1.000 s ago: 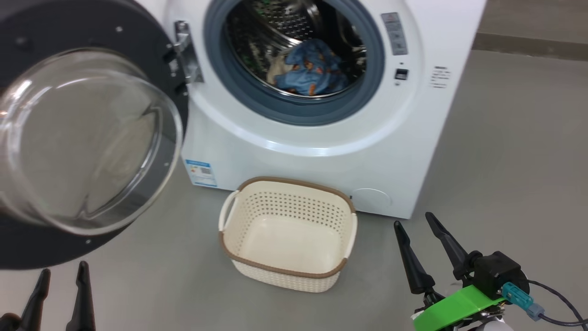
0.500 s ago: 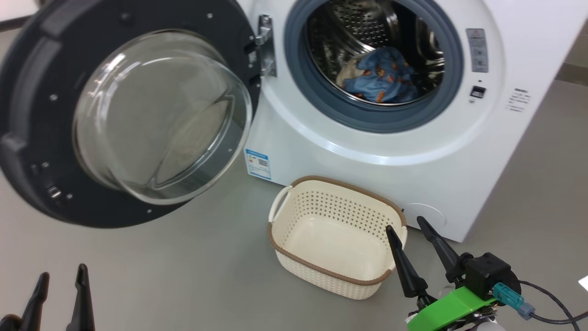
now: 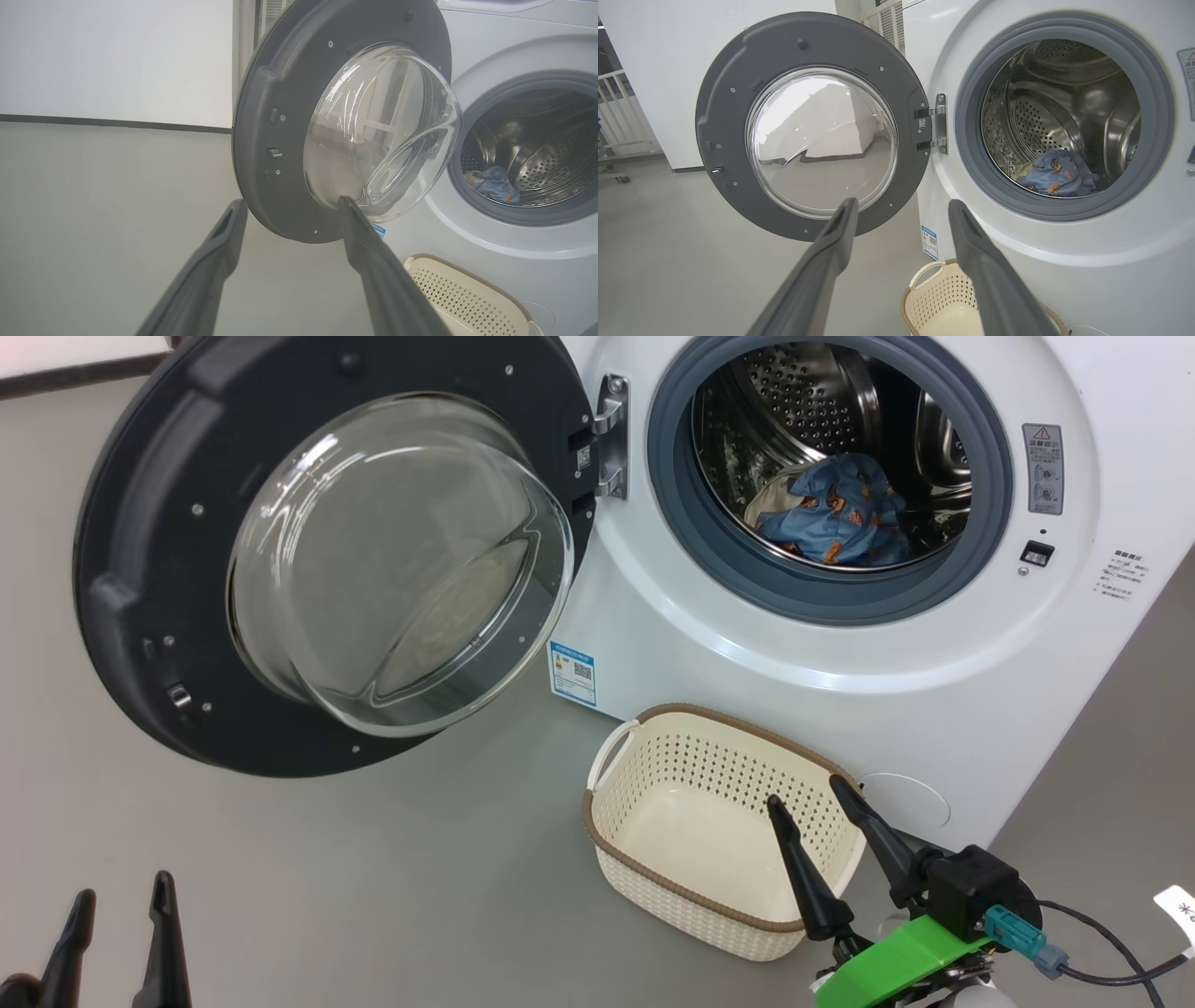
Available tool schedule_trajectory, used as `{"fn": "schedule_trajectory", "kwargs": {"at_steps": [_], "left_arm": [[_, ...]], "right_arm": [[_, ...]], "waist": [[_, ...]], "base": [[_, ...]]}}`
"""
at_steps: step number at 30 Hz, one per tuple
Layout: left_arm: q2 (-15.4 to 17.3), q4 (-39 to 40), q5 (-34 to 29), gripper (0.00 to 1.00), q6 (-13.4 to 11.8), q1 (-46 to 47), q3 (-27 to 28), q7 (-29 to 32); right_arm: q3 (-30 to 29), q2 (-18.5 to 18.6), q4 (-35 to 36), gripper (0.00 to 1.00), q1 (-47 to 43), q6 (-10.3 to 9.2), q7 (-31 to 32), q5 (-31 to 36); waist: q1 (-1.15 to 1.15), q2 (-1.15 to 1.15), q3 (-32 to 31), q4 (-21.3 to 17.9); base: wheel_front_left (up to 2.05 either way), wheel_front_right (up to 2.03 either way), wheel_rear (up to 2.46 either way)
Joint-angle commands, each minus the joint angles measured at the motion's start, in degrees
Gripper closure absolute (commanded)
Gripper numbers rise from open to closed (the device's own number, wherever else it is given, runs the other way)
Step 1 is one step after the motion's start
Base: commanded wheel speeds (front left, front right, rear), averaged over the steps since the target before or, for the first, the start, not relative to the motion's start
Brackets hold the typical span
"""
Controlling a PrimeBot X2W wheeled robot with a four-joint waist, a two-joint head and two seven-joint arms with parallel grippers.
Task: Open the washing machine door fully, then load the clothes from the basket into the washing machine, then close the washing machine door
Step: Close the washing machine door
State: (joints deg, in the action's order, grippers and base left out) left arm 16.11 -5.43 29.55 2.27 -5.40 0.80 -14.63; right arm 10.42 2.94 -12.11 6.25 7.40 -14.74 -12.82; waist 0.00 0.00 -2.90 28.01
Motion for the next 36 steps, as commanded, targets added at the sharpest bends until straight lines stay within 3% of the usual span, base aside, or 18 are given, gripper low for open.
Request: {"fn": "schedule_trajectory", "kwargs": {"at_steps": [1,23,24,25,26,27,36], "left_arm": [[0.97,1.63,0.03,0.00,-0.42,2.45,2.49,-0.22],[1.41,2.17,0.53,0.00,-0.21,2.71,2.35,-0.25],[1.59,2.27,0.59,0.18,-0.02,2.86,2.41,-0.26],[1.77,2.35,0.75,0.53,0.16,3.02,2.61,-0.27],[1.89,2.51,1.12,0.69,0.48,3.29,2.85,-0.27],[2.13,2.62,1.47,1.00,0.79,3.62,3.20,-0.28],[5.87,2.97,5.53,1.00,3.32,9.11,6.81,-0.32]], "right_arm": [[1.55,-0.06,1.09,0.00,2.88,0.09,-0.26,-0.71],[0.60,-0.06,2.18,0.00,1.76,0.09,-0.26,-1.45],[0.62,-0.06,2.19,0.00,1.80,0.09,-0.26,-1.47],[0.71,-0.06,2.21,0.00,1.86,0.09,-0.26,-1.46],[0.73,-0.06,2.22,0.00,1.93,0.09,-0.26,-1.42],[0.77,-0.06,2.24,0.00,2.00,0.09,-0.26,-1.36],[0.87,-0.06,2.20,0.00,2.57,0.09,-0.26,-0.50]], "waist": [[0.00,0.00,-0.02,-0.03],[0.00,0.00,0.07,-1.76],[0.00,0.00,0.16,-1.95],[0.00,0.00,0.33,-2.22],[0.00,0.00,0.49,-2.43],[0.00,0.00,0.69,-2.69],[0.00,0.00,2.27,-5.10]], "base": [[0.00,0.00,0.00],[0.00,0.00,0.00],[0.00,0.00,0.00],[0.00,0.00,0.00],[0.00,0.00,0.00],[0.00,0.00,0.00],[0.00,0.00,0.00]]}}
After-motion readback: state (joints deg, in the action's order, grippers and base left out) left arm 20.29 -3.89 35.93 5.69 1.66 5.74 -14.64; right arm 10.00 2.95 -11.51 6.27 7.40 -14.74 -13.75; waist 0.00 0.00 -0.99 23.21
